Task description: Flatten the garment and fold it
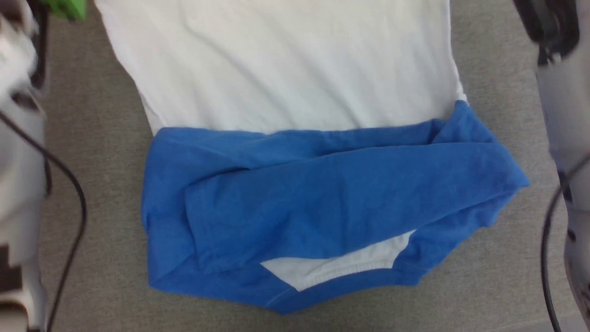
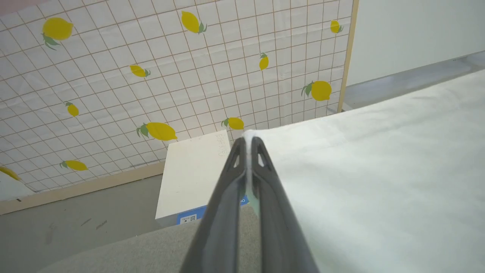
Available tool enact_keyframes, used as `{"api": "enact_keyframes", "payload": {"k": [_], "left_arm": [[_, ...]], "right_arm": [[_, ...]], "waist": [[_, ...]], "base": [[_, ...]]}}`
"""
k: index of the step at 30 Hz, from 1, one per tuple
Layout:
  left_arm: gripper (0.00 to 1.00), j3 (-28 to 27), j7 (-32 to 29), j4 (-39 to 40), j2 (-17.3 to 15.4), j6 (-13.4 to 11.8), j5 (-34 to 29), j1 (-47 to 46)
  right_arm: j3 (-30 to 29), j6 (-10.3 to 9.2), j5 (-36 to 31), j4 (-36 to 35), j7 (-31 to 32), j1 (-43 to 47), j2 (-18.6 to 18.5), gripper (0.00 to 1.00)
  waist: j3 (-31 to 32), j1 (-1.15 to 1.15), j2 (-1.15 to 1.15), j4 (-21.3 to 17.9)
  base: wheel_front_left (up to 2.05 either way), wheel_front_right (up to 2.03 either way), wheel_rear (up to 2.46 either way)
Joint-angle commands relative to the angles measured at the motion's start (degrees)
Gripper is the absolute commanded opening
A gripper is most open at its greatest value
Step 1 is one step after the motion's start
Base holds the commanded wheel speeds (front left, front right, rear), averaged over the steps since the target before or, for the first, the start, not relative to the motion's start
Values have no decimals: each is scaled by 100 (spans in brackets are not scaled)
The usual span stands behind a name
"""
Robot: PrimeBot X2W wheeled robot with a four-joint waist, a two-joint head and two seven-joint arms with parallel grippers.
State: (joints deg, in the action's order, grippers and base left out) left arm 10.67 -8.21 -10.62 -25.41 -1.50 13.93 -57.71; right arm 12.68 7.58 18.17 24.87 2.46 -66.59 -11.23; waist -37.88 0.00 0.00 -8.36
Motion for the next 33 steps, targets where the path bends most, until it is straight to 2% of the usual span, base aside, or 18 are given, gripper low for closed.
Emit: {"api": "enact_keyframes", "payload": {"k": [1,5,9,17,22,27,33], "left_arm": [[0,-12,77,202,-64,15,81,399],[0,-68,125,891,-62,-52,328,1624],[0,-44,25,1523,-74,-151,512,2887],[0,-165,-53,2159,122,-489,1001,4903],[0,-194,73,2381,290,-622,1198,5683],[0,86,47,2375,456,-553,1350,6256],[0,412,40,1896,586,-411,1429,6547]], "right_arm": [[9,-9,164,-213,-78,351,-128,0],[-79,-9,389,-912,-119,1461,-550,0],[-531,-9,488,-1624,-11,2772,-785,0],[-1386,-9,496,-2989,675,5002,-616,0],[-1596,-9,420,-3604,1145,5873,-415,0],[-1534,-9,237,-3812,1655,6505,-443,0],[-1599,-9,-76,-3500,2070,6975,-424,0]], "waist": [[581,0,0,96],[1120,0,0,200],[1606,0,0,366],[2073,0,0,552],[2227,0,0,625],[2337,0,0,661],[2420,0,0,713]], "base": [[0,0,0],[0,0,0],[0,0,0],[0,0,0],[0,0,0],[0,0,0],[0,0,0]]}}
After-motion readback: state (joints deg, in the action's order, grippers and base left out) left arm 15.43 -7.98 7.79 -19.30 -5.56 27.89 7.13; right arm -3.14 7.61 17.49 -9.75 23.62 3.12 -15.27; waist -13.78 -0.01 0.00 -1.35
